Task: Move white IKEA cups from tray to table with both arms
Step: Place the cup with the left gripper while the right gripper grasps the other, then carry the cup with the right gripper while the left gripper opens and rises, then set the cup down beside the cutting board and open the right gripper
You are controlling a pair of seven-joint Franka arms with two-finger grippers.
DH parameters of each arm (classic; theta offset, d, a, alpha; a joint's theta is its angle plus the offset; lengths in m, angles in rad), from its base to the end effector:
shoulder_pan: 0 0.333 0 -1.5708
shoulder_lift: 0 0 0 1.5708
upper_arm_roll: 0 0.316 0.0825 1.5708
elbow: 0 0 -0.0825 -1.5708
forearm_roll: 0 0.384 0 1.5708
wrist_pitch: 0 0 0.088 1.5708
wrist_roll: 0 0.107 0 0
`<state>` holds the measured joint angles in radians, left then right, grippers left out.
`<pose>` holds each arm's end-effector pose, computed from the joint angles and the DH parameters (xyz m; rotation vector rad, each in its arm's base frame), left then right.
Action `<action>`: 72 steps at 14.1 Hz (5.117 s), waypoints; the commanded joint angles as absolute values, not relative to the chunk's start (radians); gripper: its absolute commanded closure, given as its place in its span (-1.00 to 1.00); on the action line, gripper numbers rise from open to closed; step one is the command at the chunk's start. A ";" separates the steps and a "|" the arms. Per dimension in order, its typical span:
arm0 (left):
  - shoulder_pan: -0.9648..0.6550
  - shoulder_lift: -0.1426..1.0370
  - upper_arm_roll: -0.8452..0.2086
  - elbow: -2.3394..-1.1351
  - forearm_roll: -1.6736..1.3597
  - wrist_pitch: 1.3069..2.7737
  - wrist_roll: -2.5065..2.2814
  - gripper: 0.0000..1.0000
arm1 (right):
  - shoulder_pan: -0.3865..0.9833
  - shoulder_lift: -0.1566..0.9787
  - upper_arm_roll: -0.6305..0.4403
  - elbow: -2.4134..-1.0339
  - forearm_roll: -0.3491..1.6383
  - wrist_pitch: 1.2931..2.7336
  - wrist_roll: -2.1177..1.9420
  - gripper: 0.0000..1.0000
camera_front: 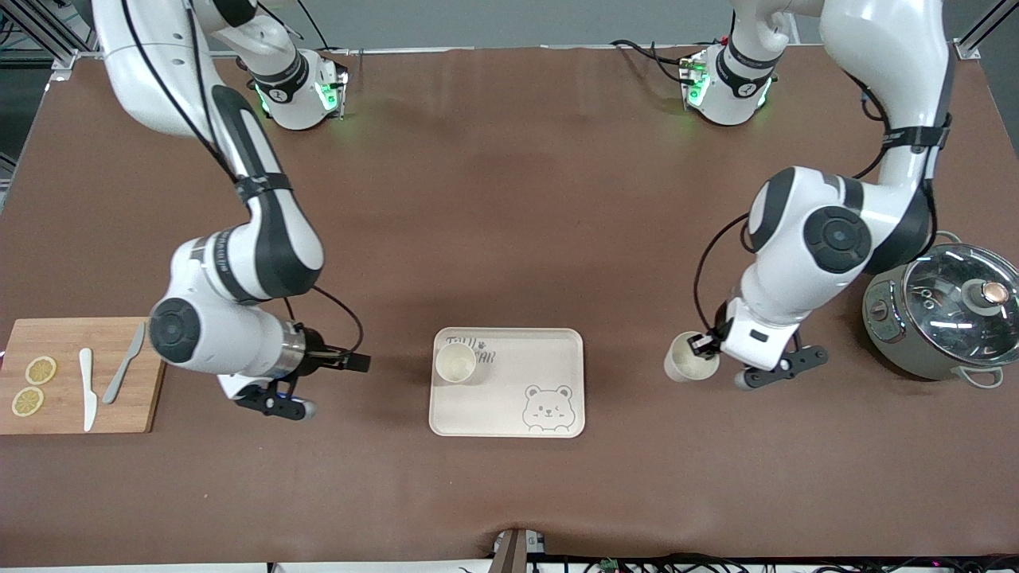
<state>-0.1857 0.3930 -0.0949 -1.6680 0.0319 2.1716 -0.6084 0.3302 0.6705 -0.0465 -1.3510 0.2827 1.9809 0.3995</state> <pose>0.6499 -0.1788 0.3897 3.0423 0.4917 0.1510 0.6911 0.2273 0.3280 -2.9170 0.3291 0.1670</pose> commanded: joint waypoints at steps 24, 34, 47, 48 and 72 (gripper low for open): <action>-0.009 0.350 -0.106 -2.122 0.025 2.438 -0.607 -0.99 | 0.506 0.786 -0.061 -1.359 0.285 2.217 0.692 1.00; -0.017 0.290 -0.169 -1.758 0.023 1.924 -0.606 -1.00 | 0.287 0.439 -0.126 -1.596 0.261 1.913 0.291 1.00; 0.001 0.144 -0.218 -1.598 0.038 1.641 -0.387 -1.00 | -0.043 0.219 -0.144 -2.152 0.058 2.199 -0.282 1.00; 0.018 0.132 -0.219 -1.598 0.038 1.641 -0.339 -1.00 | -0.046 0.221 -0.144 -2.176 0.058 2.236 -0.285 1.00; 0.065 -0.003 -0.203 -1.529 0.037 1.545 -0.124 -1.00 | -0.089 0.265 -0.141 -2.116 0.063 2.156 -0.339 -1.00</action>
